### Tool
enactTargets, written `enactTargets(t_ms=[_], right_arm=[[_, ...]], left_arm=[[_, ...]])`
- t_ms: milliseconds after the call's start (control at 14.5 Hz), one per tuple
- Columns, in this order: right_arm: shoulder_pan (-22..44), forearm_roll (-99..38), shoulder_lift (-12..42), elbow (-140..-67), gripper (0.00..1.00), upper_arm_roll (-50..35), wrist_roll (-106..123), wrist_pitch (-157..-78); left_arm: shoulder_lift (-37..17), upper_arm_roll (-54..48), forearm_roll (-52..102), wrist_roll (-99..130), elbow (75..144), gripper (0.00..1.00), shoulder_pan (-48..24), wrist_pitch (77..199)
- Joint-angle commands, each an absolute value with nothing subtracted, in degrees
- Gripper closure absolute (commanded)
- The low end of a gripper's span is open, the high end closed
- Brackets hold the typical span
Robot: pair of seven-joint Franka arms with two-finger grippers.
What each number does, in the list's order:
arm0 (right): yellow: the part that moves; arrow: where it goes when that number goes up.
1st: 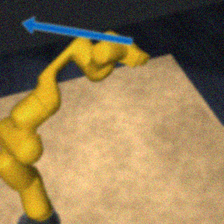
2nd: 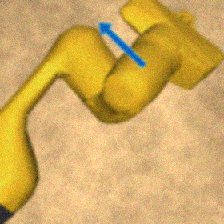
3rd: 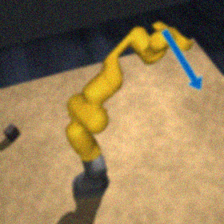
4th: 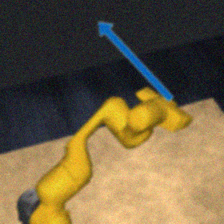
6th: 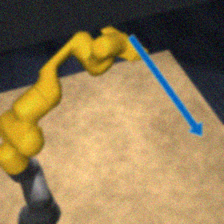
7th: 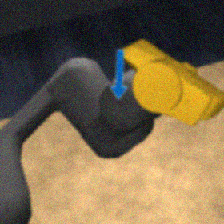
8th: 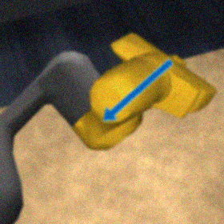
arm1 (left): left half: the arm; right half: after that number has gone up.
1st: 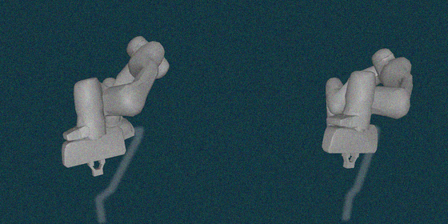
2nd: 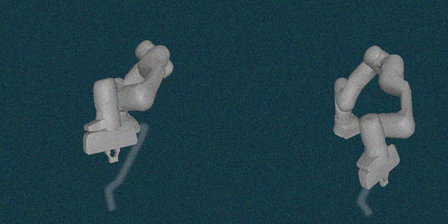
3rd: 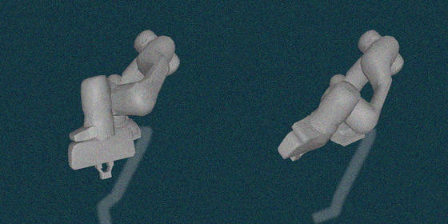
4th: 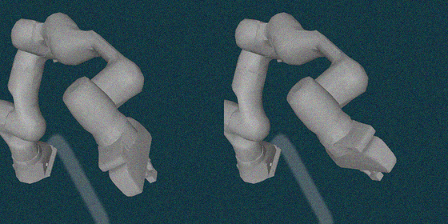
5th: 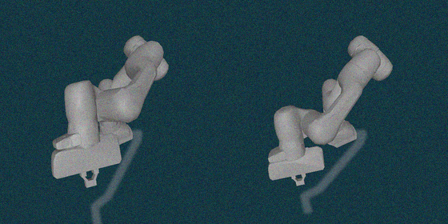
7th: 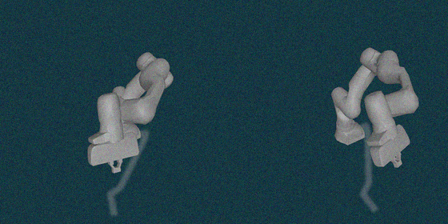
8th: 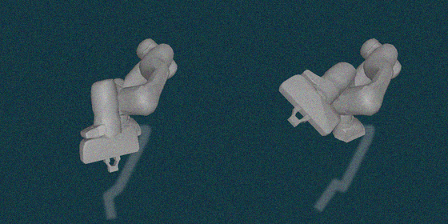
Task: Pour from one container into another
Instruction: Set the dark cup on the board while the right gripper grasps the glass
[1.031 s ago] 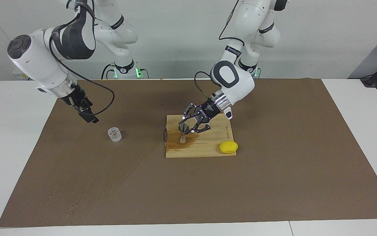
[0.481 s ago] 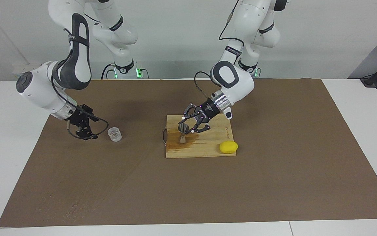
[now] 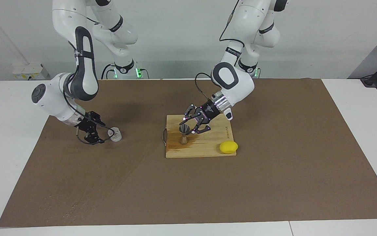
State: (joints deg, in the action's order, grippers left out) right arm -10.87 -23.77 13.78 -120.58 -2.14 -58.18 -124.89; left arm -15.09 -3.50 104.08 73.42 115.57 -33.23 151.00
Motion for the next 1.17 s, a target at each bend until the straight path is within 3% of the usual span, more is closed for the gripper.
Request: enactTargets(t_ms=[0, 69, 206, 275, 481, 688, 756, 825, 894, 962, 1100], right_arm=[[-11.0, -27.9, 15.6, -121.2, 0.00, -2.5, -54.8, -127.3], [-10.8, -28.0, 15.8, -121.2, 0.00, -2.5, -54.8, -127.4], [-10.1, -30.0, 16.2, -121.2, 0.00, -2.6, -54.8, -127.8], [-9.5, -30.1, 16.2, -121.2, 0.00, -2.6, -54.6, -127.7], [-8.3, -30.3, 16.2, -121.2, 0.01, -2.6, -54.0, -127.4], [-8.3, -30.3, 16.1, -121.2, 0.15, -2.6, -53.9, -127.2], [-8.3, -30.3, 16.1, -121.2, 0.35, -2.6, -54.0, -127.1], [-8.3, -30.3, 16.1, -121.2, 0.67, -2.6, -54.6, -126.8], [-8.3, -30.6, 15.8, -121.2, 0.91, -2.6, -55.1, -126.6], [-8.3, -30.8, 15.6, -121.2, 1.00, -2.6, -56.3, -126.3], [-8.3, -30.8, 15.0, -120.9, 1.00, -2.6, -57.5, -125.9]], left_arm=[[-14.9, -2.7, 102.7, 73.7, 116.1, 1.00, -34.2, 151.8], [-14.9, -2.7, 102.7, 73.7, 116.1, 0.91, -34.2, 151.8], [-14.9, -2.7, 102.6, 73.8, 116.1, 0.14, -34.2, 151.8], [-14.9, -2.7, 102.3, 73.8, 116.2, 0.00, -34.1, 151.8], [-14.5, -2.7, 101.4, 73.8, 116.1, 0.00, -34.1, 151.8], [-11.8, -2.7, 100.1, 73.8, 116.2, 0.00, -33.4, 151.8], [-10.6, -2.7, 99.8, 73.8, 116.2, 0.00, -32.8, 151.4], [-9.4, -2.6, 99.1, 73.7, 116.2, 0.00, -31.1, 150.9], [-8.3, -2.7, 97.1, 73.6, 116.1, 0.00, -29.7, 149.8], [-7.6, -2.6, 93.3, 73.7, 115.8, 0.00, -27.9, 147.6], [-7.1, -2.5, 82.2, 73.9, 113.8, 0.00, -23.0, 141.8]])
